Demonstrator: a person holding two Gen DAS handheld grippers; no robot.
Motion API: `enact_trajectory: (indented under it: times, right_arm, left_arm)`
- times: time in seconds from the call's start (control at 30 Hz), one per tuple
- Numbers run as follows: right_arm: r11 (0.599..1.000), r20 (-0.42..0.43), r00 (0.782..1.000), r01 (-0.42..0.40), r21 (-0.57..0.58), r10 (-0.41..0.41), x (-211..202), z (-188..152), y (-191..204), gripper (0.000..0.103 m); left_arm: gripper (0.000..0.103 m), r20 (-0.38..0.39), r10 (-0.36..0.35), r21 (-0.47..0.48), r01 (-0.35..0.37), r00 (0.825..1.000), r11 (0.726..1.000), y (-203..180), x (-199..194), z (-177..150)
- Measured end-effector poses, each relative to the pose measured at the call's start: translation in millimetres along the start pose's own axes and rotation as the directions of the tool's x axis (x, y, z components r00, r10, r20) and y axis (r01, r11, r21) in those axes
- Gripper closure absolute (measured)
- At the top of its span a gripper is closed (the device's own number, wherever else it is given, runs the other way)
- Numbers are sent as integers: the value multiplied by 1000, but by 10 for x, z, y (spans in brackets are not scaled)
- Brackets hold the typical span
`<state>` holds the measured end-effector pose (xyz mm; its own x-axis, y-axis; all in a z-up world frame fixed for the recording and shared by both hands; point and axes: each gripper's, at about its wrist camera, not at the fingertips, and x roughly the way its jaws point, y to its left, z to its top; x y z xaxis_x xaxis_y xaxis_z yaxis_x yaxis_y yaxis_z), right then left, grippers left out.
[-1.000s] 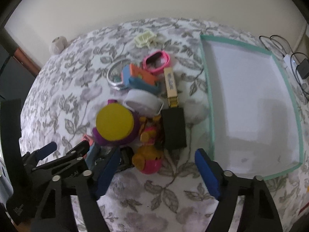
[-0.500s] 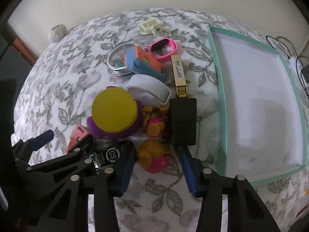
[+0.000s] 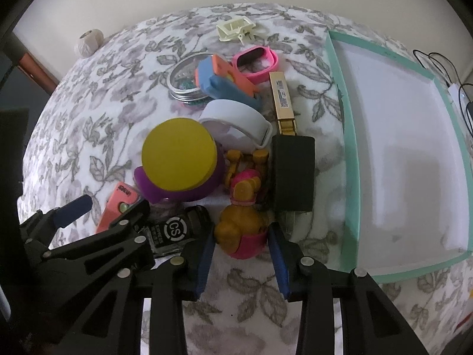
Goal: Organize rigid objects
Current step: 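Grasp the pink-blue block with left tool while right tool grasps the dog figure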
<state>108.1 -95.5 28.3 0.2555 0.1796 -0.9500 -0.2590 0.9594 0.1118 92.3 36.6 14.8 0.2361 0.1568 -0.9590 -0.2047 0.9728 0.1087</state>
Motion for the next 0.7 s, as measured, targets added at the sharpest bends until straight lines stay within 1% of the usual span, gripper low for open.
enact_trajectory:
  times: [0.03, 0.23, 0.3, 0.37, 0.4, 0.53, 0.57, 0.7]
  right_arm:
    - [1000, 1, 1000, 0, -3, 0, 11, 0, 10, 63]
    - [1000, 8, 1000, 2, -12, -2, 27, 6, 37, 63]
    - [1000, 7, 1000, -7, -6, 7, 38, 11, 24, 63]
    - [1000, 8, 1000, -18, 2, 18, 56, 15, 9, 63]
    - [1000, 9, 1000, -22, 4, 22, 58, 14, 2, 63]
    - [999, 12, 999, -34, 16, 34, 53, 5, -23, 63]
    - [999, 13, 999, -41, 23, 41, 49, 3, -32, 63]
    - [996, 11, 997, -75, 40, 74, 15, -12, -62, 63]
  left_arm:
    - [24, 4, 11, 8, -11, 1000, 1000, -10, 24, -11]
    - [28, -8, -13, -14, 13, 1000, 1000, 28, 18, -2]
    - [34, -11, -34, -17, 34, 999, 999, 26, 11, -11]
    - [48, -16, -69, -25, 69, 997, 997, 27, 9, -13]
    - [49, -17, -86, -26, 85, 996, 996, 24, 3, -18]
    - [50, -19, -80, -16, 80, 997, 997, -10, -29, -39]
    - [53, -21, -84, -22, 83, 996, 996, -15, -42, -40]
    - [53, -10, -109, -75, 108, 994, 991, 93, -133, -16]
